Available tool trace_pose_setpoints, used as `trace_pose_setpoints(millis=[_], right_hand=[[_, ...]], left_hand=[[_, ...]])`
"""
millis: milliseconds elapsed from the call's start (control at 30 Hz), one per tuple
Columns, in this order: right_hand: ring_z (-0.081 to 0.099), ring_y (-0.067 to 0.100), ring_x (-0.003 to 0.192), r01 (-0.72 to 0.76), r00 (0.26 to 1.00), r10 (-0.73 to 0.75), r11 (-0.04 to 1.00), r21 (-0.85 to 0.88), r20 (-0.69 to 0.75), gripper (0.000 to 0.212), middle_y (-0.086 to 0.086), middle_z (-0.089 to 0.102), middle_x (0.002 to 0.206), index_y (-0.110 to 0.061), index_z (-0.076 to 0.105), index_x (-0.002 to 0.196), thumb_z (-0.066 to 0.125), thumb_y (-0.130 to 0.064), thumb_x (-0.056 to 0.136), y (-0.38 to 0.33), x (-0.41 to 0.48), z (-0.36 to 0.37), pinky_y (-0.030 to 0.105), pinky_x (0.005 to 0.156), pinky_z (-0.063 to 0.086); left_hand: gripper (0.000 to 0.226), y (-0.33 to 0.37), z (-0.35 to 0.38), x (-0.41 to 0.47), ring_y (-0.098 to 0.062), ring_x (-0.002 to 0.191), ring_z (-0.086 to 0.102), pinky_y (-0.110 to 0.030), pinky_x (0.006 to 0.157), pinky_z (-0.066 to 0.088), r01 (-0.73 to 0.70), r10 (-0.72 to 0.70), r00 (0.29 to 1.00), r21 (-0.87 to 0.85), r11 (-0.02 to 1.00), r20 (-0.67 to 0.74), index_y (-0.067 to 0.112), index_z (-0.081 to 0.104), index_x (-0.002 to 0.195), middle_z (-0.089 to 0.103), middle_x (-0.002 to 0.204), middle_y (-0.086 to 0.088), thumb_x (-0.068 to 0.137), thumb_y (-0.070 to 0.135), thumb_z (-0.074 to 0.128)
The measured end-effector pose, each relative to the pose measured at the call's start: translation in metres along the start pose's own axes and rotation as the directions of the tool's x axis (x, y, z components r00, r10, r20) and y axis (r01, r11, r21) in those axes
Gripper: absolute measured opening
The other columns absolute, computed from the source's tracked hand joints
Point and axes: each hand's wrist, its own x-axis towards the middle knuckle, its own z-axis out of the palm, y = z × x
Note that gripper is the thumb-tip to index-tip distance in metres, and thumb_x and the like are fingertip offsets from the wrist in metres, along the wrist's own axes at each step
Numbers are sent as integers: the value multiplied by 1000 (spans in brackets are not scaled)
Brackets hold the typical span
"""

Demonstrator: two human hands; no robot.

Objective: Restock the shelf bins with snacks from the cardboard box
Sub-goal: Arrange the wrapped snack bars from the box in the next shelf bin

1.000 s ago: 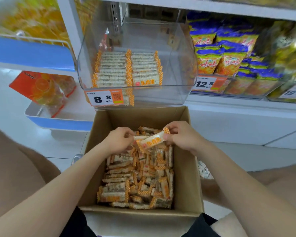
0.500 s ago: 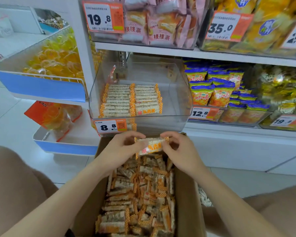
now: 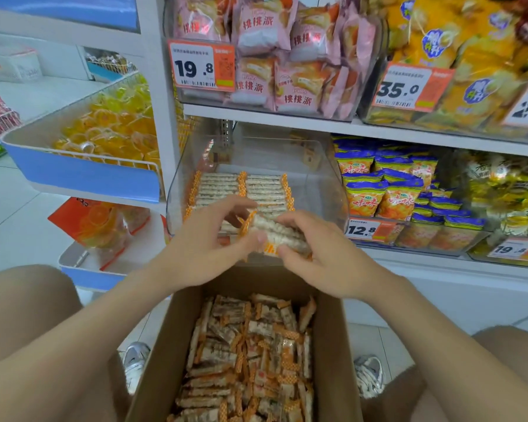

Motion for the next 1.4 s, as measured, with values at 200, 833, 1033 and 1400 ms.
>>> trace_pose_setpoints(millis=[200, 833, 1033, 1400], right_hand=[[55, 30, 131, -85, 996, 75, 939, -332, -44, 52, 8, 48, 152, -19, 37, 155, 50, -37, 107, 26, 59, -22, 51, 108, 45], [64, 25, 117, 23, 988, 54, 875, -484, 144, 50, 0, 69, 123, -24, 72, 124, 83, -41, 78, 57, 138, 12, 38, 81, 55], [67, 25, 96, -74, 987, 130, 887, -457, 92, 35, -1, 71, 105, -24, 76, 100, 83, -44, 72, 56, 143, 21, 42, 78, 61], [64, 3, 76, -36, 994, 13, 976, -216, -109, 14, -13, 71, 83, -26, 76, 98, 64, -35, 98, 13, 98, -25, 29, 81, 56]], left_hand=[[27, -38, 7, 29, -24, 111, 62, -45, 96, 47, 228, -147, 966, 428, 874, -213, 25, 66, 117, 67, 115, 3, 101, 37, 49], [26, -63, 26, 46, -26, 97, 52, -57, 102, 37, 125, -19, 979, 521, 844, -203, 25, 38, 61, 39, 62, 12, 83, 39, 43], [31, -67, 19, 49, -23, 78, 53, -49, 88, 44, 93, -46, 994, 540, 837, -100, 22, 50, 70, 55, 69, 7, 89, 41, 35], [6, -46, 13, 31, -17, 82, 51, -36, 70, 41, -36, 136, 974, 464, 885, -183, 23, 55, 91, 52, 81, 9, 95, 27, 56]])
